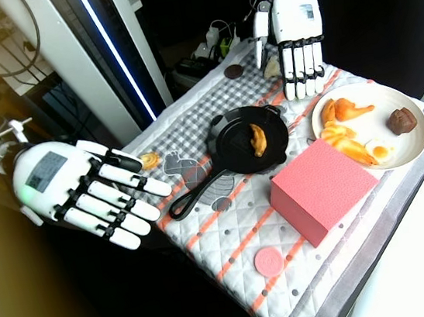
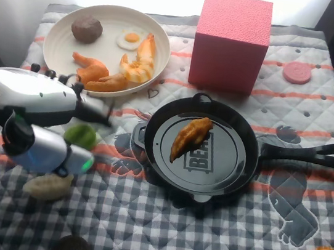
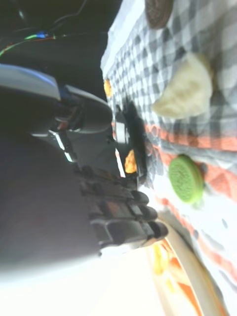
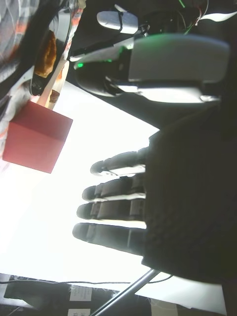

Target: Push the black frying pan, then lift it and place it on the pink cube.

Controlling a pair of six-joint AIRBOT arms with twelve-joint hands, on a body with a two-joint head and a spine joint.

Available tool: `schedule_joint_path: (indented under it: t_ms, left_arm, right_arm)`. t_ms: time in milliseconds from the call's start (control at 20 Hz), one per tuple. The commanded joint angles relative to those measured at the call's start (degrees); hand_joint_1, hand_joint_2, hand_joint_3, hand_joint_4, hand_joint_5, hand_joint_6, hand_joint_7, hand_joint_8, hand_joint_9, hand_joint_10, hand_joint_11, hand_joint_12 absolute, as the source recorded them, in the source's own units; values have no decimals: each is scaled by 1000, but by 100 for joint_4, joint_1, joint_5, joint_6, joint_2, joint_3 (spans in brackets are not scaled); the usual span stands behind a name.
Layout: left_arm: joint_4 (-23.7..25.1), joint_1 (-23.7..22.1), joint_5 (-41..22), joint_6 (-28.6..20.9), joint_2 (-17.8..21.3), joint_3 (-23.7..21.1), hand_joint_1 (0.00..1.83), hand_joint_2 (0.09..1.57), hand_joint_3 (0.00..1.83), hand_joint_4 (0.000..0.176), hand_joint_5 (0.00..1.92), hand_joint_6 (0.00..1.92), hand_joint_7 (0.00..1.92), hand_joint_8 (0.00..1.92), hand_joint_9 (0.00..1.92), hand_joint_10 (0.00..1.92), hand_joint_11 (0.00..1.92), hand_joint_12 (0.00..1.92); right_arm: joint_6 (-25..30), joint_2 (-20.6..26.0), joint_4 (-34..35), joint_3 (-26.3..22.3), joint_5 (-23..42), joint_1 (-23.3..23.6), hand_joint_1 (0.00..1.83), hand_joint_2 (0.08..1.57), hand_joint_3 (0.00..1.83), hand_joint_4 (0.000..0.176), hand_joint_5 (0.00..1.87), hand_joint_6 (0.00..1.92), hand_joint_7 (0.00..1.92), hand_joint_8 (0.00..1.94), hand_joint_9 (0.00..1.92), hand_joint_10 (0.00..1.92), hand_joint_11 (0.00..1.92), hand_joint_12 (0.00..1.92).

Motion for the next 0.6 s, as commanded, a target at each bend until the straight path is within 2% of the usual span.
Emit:
schedule_joint_path:
  t_ms: [0,300,350,500,550]
  left_arm:
    - [-27,-22,-319,-19,26,-7,408,1356,7,0,553,78,579,30,466,173,0,1192]
    - [136,-75,-119,-19,-124,99,483,1333,0,0,603,28,617,7,538,95,0,1241]
    - [151,-108,-90,-18,-170,135,503,1333,1,0,608,20,609,0,531,71,0,1216]
    - [179,-172,-58,-18,-236,182,430,1353,8,0,586,8,602,1,547,67,0,1227]
    - [217,-208,-44,-18,-273,200,356,1370,9,0,559,1,588,4,530,53,0,1210]
  right_arm:
    - [35,16,39,25,763,23,536,1180,17,0,0,0,0,0,6,16,0,945]
    - [100,12,52,25,823,13,548,1165,0,2,0,0,0,0,26,13,0,828]
    - [101,5,56,25,830,9,558,1171,0,0,0,0,0,0,24,10,0,966]
    - [105,-3,59,23,849,4,548,1172,0,0,0,0,0,0,18,5,0,852]
    - [108,-9,61,23,860,1,578,1182,2,0,0,0,0,0,8,2,0,704]
